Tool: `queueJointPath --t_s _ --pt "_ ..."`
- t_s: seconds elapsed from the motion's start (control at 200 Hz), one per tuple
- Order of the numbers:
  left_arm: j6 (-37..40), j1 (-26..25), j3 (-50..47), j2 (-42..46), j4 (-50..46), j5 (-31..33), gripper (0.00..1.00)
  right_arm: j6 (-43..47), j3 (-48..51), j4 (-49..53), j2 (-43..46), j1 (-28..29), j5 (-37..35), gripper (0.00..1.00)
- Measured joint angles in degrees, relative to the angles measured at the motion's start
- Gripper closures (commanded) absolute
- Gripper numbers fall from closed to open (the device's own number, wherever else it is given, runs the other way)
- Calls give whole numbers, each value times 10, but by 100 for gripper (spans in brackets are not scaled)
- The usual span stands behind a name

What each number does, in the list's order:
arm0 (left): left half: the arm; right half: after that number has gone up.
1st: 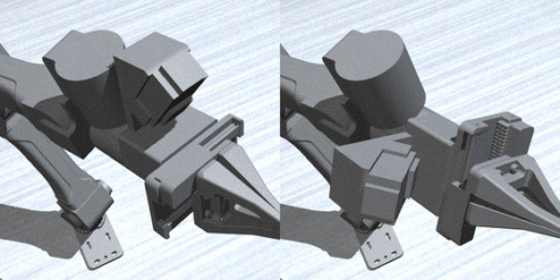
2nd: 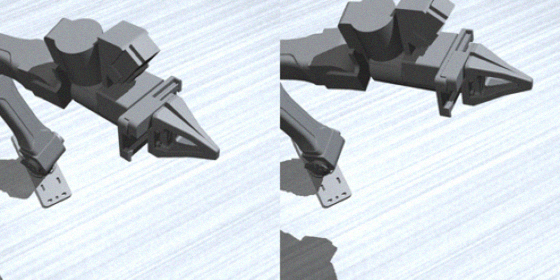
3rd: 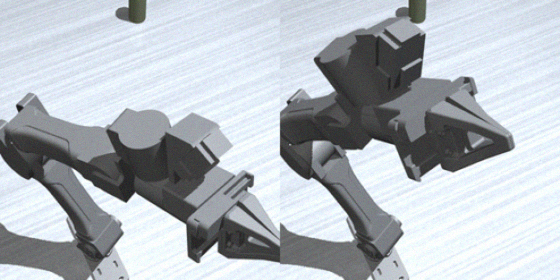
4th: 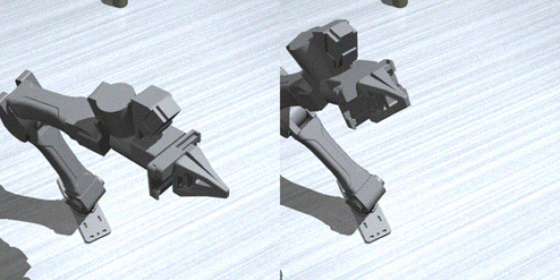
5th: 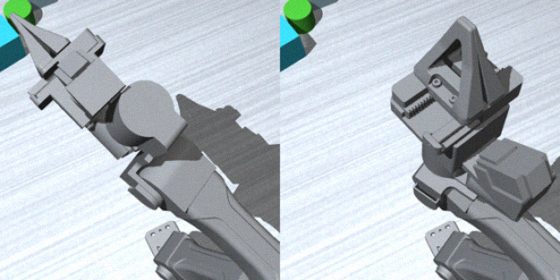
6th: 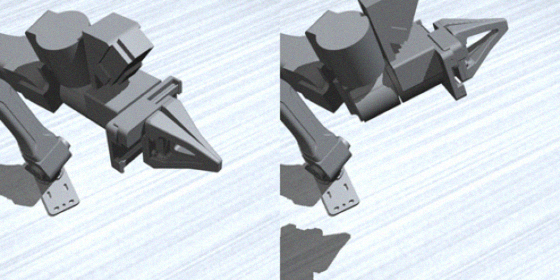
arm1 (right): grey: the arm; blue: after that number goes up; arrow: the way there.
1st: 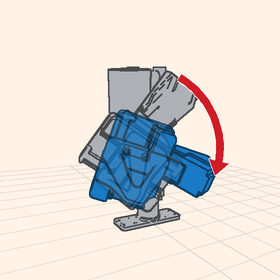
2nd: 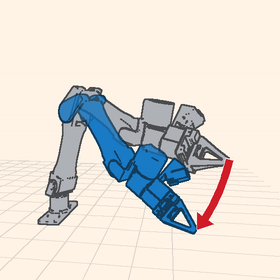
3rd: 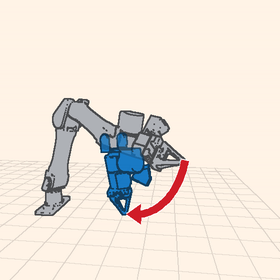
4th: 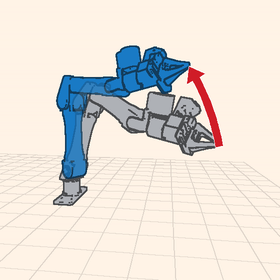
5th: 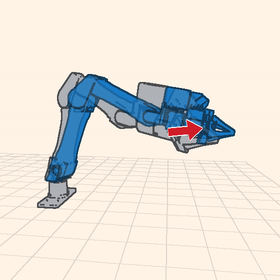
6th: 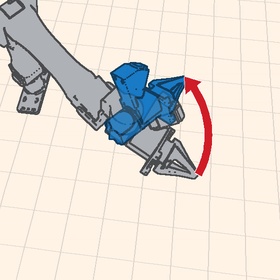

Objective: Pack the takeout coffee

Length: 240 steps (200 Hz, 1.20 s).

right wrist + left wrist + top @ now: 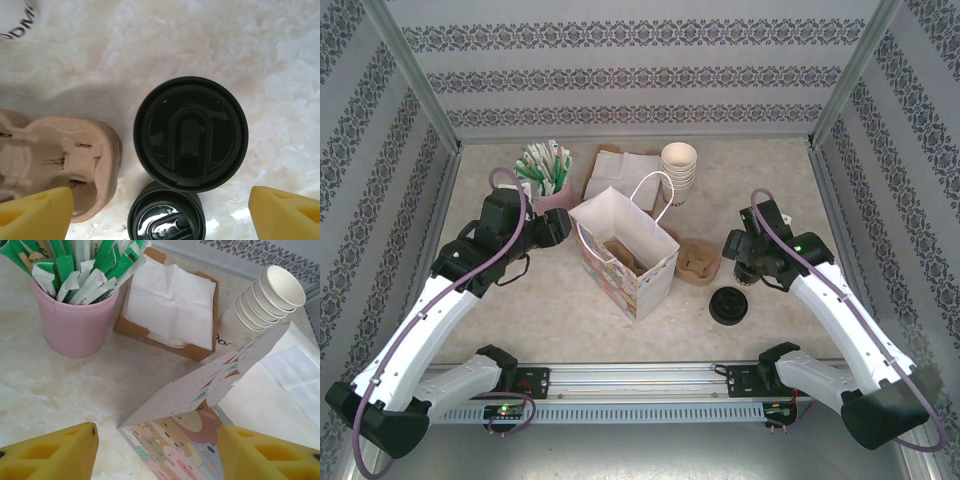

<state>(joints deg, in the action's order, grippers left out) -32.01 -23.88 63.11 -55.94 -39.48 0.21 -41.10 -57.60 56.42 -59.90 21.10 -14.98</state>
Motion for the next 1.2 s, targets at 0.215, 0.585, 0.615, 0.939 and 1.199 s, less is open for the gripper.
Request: queueJointPath --t_s 0.215,0.585,0.615,0.939,1.199 --pt "-2 0 -7 0 0 0 35 -21 4 0 -27 -34 -18 14" --pt "-8 0 -17 0 0 -2 35 -8 30 -42 -39 -75 4 13" --pt "-9 0 -17 0 0 -2 35 -6 31 -46 -40 -75 5 14" --pt "-13 0 -18 0 0 -2 35 17 41 -73 -54 -85 18 15" --pt "-15 0 -18 0 0 -6 36 26 47 -89 -60 -91 26 17"
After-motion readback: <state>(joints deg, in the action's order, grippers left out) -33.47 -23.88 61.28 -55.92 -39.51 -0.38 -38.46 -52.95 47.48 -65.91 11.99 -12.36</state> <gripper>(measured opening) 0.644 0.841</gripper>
